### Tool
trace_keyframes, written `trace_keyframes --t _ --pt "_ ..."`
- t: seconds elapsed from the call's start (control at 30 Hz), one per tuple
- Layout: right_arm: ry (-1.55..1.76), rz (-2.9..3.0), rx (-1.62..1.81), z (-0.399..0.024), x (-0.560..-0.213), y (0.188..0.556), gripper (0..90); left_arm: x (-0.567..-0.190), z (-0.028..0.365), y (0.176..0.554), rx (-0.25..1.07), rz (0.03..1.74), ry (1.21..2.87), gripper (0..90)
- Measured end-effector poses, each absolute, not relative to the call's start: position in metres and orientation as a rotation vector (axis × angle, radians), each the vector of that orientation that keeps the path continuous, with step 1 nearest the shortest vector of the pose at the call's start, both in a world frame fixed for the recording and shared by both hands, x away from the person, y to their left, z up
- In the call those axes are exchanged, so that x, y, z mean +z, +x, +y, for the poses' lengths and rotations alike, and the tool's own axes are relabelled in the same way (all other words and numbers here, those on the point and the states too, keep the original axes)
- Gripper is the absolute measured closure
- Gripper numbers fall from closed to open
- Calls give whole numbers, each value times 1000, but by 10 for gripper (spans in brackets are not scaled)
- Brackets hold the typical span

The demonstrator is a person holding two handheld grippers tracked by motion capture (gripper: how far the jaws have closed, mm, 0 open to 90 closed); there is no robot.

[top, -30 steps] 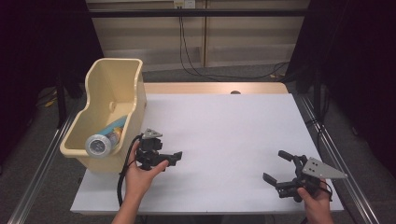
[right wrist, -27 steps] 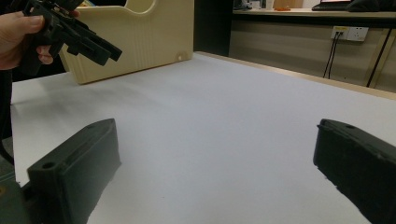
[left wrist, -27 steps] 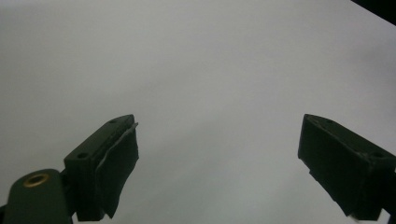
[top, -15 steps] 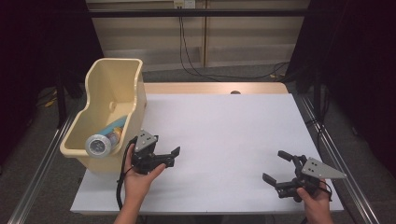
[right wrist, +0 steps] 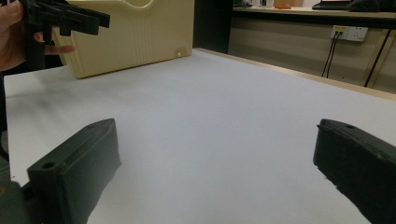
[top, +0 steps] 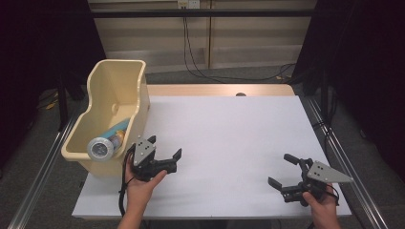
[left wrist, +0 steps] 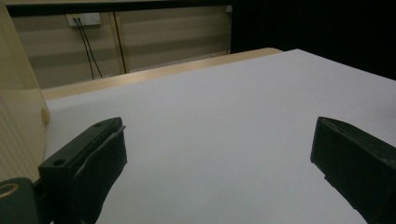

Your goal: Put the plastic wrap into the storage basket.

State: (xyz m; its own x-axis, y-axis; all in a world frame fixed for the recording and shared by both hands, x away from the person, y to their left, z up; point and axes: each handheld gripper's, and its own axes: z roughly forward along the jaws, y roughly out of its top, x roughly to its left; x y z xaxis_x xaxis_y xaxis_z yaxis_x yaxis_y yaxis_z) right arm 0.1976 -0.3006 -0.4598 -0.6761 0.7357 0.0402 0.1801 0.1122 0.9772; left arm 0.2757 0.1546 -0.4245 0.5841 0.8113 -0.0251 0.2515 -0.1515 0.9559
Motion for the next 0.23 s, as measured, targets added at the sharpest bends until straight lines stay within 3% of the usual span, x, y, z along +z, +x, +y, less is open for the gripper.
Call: trace_keyframes --t 0.23 --pt "891 1932 1590 -301 -460 198 2 -425 155 274 612 883 1691 35"
